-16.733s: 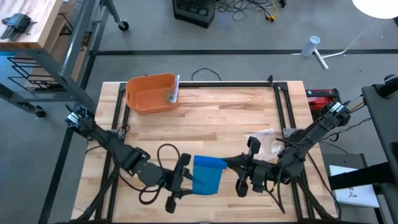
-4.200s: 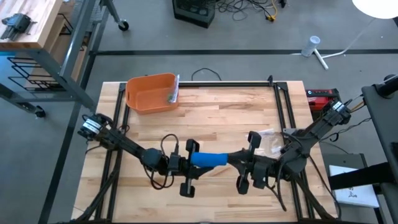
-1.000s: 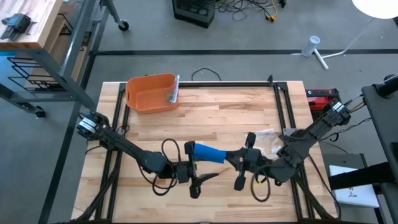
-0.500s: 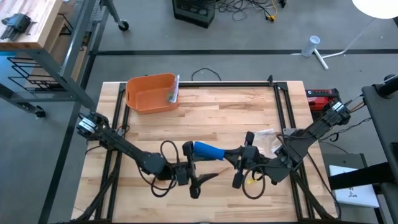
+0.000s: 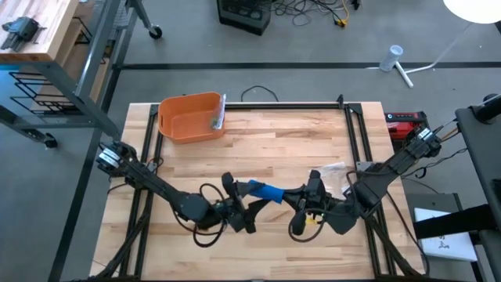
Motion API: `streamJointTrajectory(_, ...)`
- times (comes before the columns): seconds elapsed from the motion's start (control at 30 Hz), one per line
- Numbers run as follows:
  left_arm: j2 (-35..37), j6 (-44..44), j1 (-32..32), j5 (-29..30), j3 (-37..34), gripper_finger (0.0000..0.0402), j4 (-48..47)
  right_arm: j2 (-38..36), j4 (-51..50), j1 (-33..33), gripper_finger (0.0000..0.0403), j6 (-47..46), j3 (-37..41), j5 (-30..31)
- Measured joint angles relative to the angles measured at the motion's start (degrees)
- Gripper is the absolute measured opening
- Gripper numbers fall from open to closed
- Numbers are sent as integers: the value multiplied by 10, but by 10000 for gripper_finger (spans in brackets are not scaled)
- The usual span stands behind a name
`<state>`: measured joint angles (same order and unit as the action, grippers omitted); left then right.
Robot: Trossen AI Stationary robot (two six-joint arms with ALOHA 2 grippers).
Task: Roll bandage
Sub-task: Roll the blue bandage
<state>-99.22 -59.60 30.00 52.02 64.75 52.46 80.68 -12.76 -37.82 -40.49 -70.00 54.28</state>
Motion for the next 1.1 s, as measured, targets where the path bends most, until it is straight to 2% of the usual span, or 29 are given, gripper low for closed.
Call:
streamJointTrajectory(0.17,0,0,4,36,0,241,-24,0,-21,1,3,-17,0,-15)
streamJointTrajectory(0.3,0,23,8,42,0,228,-46,0,-32,0,3,-17,0,-27)
streamJointTrajectory(0.43,0,47,12,40,0,205,-61,-1,-35,1,3,-15,0,-72)
streamJointTrajectory(0.53,0,96,15,30,0,186,-91,-2,-44,1,3,-17,-1,-108)
streamJointTrajectory(0.6,0,152,16,4,0,173,-132,-2,-55,1,3,-14,-1,-132)
streamJointTrajectory(0.8,-2,324,6,-138,0,144,-225,0,-88,1,3,60,0,-209)
streamJointTrajectory(0.97,-3,372,3,-169,0,134,-235,0,-97,1,3,156,0,-238)
streamJointTrajectory(1.1,-4,396,0,-192,0,132,-249,0,-101,8,3,179,0,-280)
